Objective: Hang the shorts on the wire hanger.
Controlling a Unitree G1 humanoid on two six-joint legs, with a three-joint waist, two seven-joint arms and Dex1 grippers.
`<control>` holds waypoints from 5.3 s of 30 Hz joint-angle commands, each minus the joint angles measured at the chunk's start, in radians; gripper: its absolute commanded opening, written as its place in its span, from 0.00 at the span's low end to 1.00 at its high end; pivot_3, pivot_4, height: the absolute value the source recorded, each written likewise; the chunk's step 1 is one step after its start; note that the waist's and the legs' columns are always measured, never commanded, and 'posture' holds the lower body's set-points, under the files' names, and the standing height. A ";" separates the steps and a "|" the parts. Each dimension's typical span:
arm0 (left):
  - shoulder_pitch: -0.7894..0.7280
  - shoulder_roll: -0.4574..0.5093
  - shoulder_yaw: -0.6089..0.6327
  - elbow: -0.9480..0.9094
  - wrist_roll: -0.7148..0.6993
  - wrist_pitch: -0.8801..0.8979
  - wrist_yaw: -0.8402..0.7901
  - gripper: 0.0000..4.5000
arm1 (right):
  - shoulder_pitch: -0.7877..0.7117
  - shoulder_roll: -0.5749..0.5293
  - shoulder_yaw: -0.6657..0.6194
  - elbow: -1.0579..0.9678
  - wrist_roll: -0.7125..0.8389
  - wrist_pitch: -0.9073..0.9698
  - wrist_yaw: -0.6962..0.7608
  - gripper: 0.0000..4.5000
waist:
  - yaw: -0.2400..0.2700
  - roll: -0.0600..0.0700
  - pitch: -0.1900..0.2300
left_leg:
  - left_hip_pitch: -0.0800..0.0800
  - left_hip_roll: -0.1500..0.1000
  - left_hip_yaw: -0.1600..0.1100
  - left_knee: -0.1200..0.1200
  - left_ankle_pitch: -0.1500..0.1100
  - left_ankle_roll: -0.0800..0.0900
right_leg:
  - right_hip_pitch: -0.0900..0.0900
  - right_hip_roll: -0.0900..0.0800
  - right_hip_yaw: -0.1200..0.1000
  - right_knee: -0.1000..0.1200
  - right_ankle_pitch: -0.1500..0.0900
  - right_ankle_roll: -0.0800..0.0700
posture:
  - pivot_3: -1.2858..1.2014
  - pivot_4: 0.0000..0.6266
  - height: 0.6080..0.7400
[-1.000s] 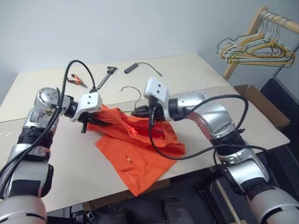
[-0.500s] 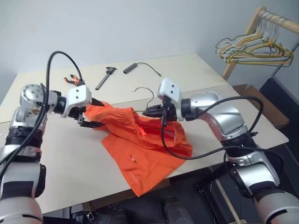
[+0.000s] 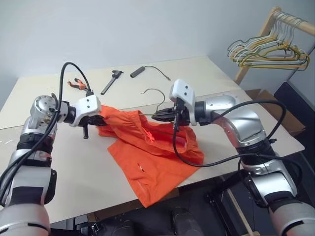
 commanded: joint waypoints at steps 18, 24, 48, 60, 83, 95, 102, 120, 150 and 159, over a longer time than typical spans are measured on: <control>-0.005 0.080 0.098 0.004 -0.026 -0.004 0.013 0.01 | 0.054 -0.097 -0.019 -0.076 -0.033 -0.029 0.043 0.00 | 0.008 0.000 0.000 | 0.000 0.000 0.000 0.000 0.000 0.000 | 0.000 0.000 0.000 0.000 0.000 0.000 | 0.47 0.11 1.00; -0.024 0.050 0.094 0.022 -0.006 0.019 0.094 0.01 | 0.084 -0.177 0.000 -0.164 -0.041 -0.066 0.128 0.00 | 0.022 0.000 0.000 | 0.000 0.000 0.000 0.000 0.000 0.000 | 0.000 0.000 0.000 -0.001 0.000 0.000 | 0.46 0.11 1.00; 0.121 0.141 0.051 -0.157 -0.016 0.025 -0.129 0.34 | -0.029 -0.090 -0.108 -0.087 0.036 0.196 0.000 0.00 | 0.012 0.000 0.000 | 0.000 0.000 0.004 0.000 0.000 0.000 | 0.000 0.000 0.000 0.000 0.000 0.000 | 0.45 0.10 1.00; -0.155 0.008 0.124 -0.261 -0.247 0.106 -0.222 0.99 | -0.178 -0.137 -0.059 0.022 0.032 0.197 0.087 0.00 | 0.024 0.000 0.000 | -0.002 0.000 0.003 0.001 0.000 0.000 | 0.001 -0.001 -0.003 -0.001 0.000 0.000 | 0.45 0.07 1.00; -0.311 -0.225 -0.081 0.160 0.033 -0.189 -0.141 0.06 | -0.257 -0.117 -0.026 0.079 -0.001 0.146 0.147 0.00 | -0.033 0.003 -0.002 | -0.001 0.000 0.000 0.001 0.000 0.000 | 0.000 -0.001 -0.002 0.000 0.000 0.000 | 0.44 0.02 1.00; -0.254 -0.213 -0.032 0.112 -0.002 -0.100 -0.156 0.05 | -0.203 -0.278 -0.120 -0.031 0.041 0.238 0.135 0.71 | -0.035 0.003 -0.002 | -0.002 -0.001 -0.003 0.001 0.000 0.000 | -0.001 -0.002 -0.002 0.000 0.000 0.000 | 0.43 0.06 1.00; -0.253 -0.208 -0.027 0.092 0.000 -0.077 -0.150 0.05 | 0.036 -0.543 -0.096 -0.240 -0.012 0.131 0.222 0.99 | -0.033 0.003 -0.002 | -0.002 -0.001 -0.003 0.000 0.000 0.001 | 0.000 -0.002 -0.001 -0.002 0.000 0.001 | 0.44 0.07 1.00; -0.233 -0.194 -0.021 0.058 -0.004 -0.060 -0.163 0.05 | -0.011 -0.273 0.079 0.048 -0.288 0.019 0.053 0.25 | -0.049 0.003 -0.002 | 0.003 -0.002 0.004 0.000 -0.001 0.001 | -0.001 0.000 0.011 0.000 0.001 0.003 | 0.44 0.08 1.00; -0.118 -0.339 0.347 -0.657 -0.599 0.712 0.304 0.97 | 0.629 -0.382 -0.837 -0.535 0.244 0.920 -0.159 0.00 | -0.032 0.002 -0.001 | 0.005 -0.002 0.004 0.001 -0.002 0.002 | 0.001 -0.001 0.014 -0.003 0.001 0.005 | 0.40 0.12 1.00; -0.037 -0.417 0.397 -0.989 -0.819 0.966 0.596 0.97 | 0.677 -0.518 -1.067 -0.289 0.519 0.921 -0.598 0.00 | -0.065 0.001 0.000 | 0.020 -0.003 0.008 -0.005 -0.002 0.003 | 0.017 0.000 0.019 -0.007 -0.002 0.010 | 0.38 0.14 1.00</control>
